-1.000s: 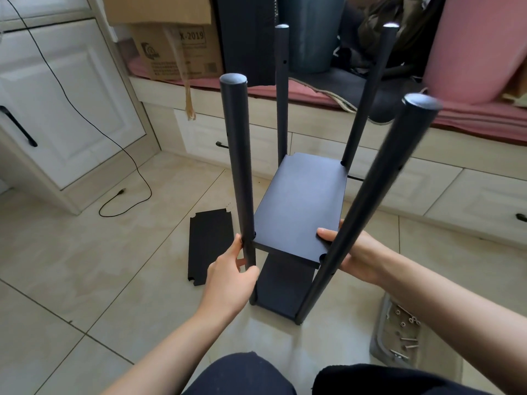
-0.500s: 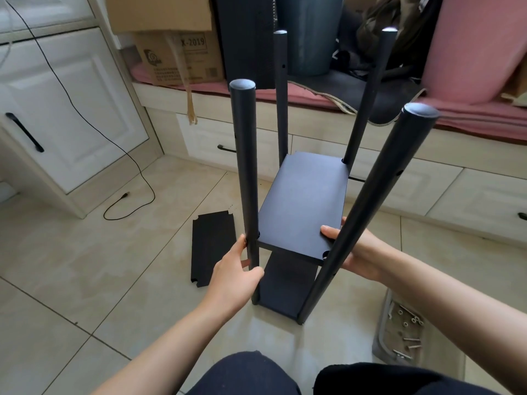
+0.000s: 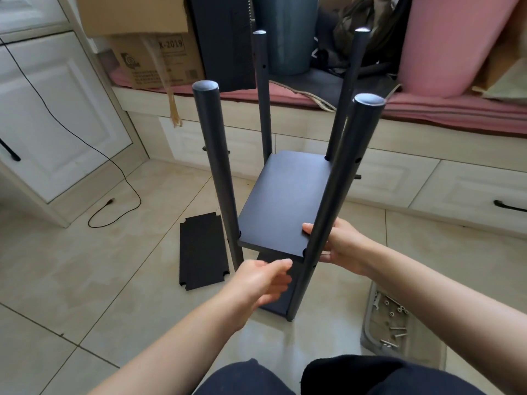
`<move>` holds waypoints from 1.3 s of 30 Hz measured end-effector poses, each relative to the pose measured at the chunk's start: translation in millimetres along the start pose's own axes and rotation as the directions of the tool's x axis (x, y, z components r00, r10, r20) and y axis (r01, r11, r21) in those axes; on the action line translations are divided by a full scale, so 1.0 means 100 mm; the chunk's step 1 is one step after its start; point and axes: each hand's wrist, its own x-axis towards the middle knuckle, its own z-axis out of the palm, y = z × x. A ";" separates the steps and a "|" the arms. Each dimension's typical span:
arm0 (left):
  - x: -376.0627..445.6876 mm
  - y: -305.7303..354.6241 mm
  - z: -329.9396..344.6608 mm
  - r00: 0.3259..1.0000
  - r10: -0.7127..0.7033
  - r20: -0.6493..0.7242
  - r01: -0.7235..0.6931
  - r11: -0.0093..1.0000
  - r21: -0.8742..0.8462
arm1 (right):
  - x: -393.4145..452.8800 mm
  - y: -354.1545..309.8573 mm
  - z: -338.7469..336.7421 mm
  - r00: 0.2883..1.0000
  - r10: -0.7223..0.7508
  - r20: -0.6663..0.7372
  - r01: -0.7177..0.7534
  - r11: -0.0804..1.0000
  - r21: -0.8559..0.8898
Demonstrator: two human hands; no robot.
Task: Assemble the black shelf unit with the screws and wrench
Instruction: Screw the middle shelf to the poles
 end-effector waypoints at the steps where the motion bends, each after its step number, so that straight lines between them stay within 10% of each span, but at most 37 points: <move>1: 0.01 0.02 0.05 0.992 0.113 -0.058 -0.103 0.981 0.163 | 0.00 -0.01 -0.01 1.000 -0.002 -0.001 0.002 1.000 -0.018; 5: -0.06 0.06 0.17 0.784 0.606 -0.131 -0.392 0.648 0.653 | 0.00 -0.05 -0.02 1.000 0.009 -0.009 -0.009 1.000 -0.022; 9: -0.05 0.00 0.15 0.720 0.682 -0.126 -0.392 0.550 0.737 | -0.05 -0.08 -0.02 1.000 0.001 0.000 -0.001 1.000 -0.023; 13: 0.04 -0.11 0.11 0.327 0.935 0.140 -0.375 -0.007 0.927 | -0.05 -0.08 -0.02 1.000 0.008 0.009 -0.008 1.000 -0.021; 15: 0.13 -0.13 0.08 0.234 0.931 0.278 -0.289 -0.207 0.935 | -0.05 -0.08 -0.02 1.000 0.014 0.021 -0.014 1.000 -0.011; 21: 0.40 -0.03 0.03 0.482 0.767 0.424 -0.267 -0.332 0.905 | -0.04 -0.07 -0.06 0.997 0.012 0.081 -0.013 1.000 0.007; 29: 0.57 -0.04 -0.02 0.443 0.757 0.480 -0.339 -0.354 0.872 | -0.09 0.09 -0.16 0.985 -0.084 0.148 0.069 0.992 0.103; 34: 0.57 -0.05 -0.03 0.492 0.733 0.470 -0.343 -0.333 0.878 | -0.33 0.05 -0.29 0.929 -0.126 0.348 0.217 0.947 -0.235; 39: 0.52 -0.06 0.02 0.545 0.736 0.402 -0.348 -0.238 0.907 | -0.34 0.03 -0.20 0.954 -0.195 0.226 0.266 0.899 -0.349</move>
